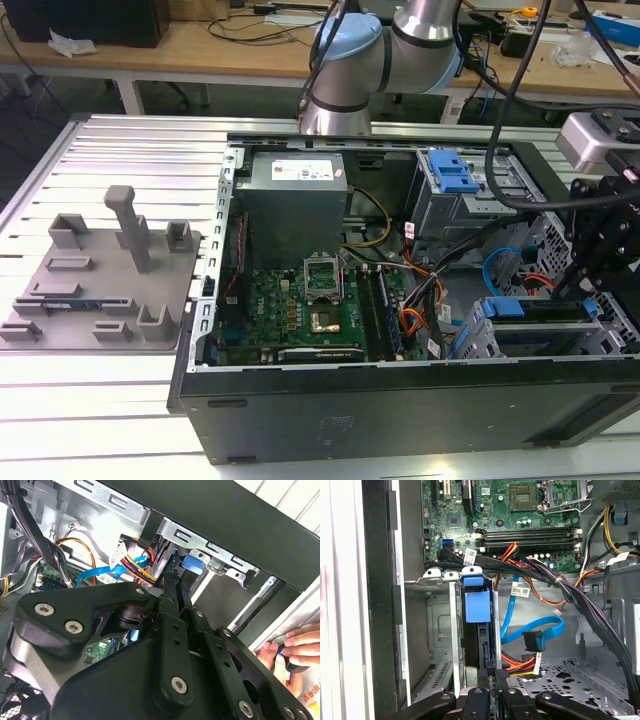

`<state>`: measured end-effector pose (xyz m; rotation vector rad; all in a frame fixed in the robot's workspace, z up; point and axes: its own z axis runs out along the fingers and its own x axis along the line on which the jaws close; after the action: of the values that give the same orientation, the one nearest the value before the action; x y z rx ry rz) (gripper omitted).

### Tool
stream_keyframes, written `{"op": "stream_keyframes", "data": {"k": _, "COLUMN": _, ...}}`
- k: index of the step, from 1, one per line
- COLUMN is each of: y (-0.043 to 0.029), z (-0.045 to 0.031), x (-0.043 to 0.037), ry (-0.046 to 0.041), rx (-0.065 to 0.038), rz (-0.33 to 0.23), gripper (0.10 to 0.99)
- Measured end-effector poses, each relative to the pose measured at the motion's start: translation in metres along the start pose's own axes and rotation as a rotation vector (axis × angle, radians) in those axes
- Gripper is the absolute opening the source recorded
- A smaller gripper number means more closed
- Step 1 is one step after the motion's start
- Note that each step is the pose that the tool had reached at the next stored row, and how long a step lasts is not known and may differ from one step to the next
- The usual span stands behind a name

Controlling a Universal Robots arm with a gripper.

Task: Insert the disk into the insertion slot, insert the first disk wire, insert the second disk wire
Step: 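Insert the first disk wire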

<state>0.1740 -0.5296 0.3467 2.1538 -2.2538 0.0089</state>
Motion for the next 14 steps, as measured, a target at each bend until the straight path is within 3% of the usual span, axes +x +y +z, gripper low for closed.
{"op": "stream_keyframes", "data": {"k": 7, "y": 0.0, "z": 0.0018, "x": 0.0, "ry": 0.0018, "rx": 0.0, "rz": 0.0, "gripper": 0.165}}
{"op": "stream_keyframes", "data": {"k": 14, "y": 0.0, "z": 0.003, "x": -0.0001, "ry": 0.0104, "rx": 0.0, "rz": 0.0, "gripper": 0.165}}
